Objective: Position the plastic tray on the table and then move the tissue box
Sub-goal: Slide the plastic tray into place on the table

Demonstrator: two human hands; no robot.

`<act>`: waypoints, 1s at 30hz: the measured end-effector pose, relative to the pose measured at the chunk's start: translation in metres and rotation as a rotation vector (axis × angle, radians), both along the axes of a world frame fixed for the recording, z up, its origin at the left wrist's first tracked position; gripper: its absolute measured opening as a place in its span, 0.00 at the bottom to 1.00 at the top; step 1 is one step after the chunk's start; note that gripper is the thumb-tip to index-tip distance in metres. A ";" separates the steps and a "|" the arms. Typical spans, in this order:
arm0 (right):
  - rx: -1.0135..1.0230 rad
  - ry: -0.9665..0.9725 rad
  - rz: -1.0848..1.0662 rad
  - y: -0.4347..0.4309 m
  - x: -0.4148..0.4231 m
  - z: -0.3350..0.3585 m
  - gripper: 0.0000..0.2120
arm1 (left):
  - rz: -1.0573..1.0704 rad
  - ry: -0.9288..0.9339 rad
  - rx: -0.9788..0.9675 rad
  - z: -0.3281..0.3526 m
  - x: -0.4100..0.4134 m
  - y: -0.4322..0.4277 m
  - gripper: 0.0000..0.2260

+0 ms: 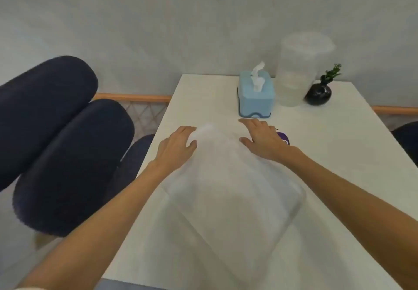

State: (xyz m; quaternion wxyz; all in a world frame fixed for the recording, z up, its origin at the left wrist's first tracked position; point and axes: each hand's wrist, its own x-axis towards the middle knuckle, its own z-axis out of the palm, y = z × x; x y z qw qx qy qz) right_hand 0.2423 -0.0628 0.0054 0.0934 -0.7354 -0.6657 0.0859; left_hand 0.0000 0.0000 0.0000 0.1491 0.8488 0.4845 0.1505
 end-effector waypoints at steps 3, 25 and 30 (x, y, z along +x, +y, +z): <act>-0.082 0.030 -0.018 -0.002 -0.006 -0.014 0.28 | 0.153 0.073 -0.100 -0.015 -0.013 -0.006 0.23; -0.161 0.044 -0.325 -0.017 0.003 -0.047 0.17 | 0.541 -0.234 -0.397 -0.033 -0.042 -0.018 0.26; -0.153 0.064 -0.360 -0.019 0.006 -0.046 0.14 | 0.587 -0.246 -0.605 -0.040 -0.035 -0.036 0.21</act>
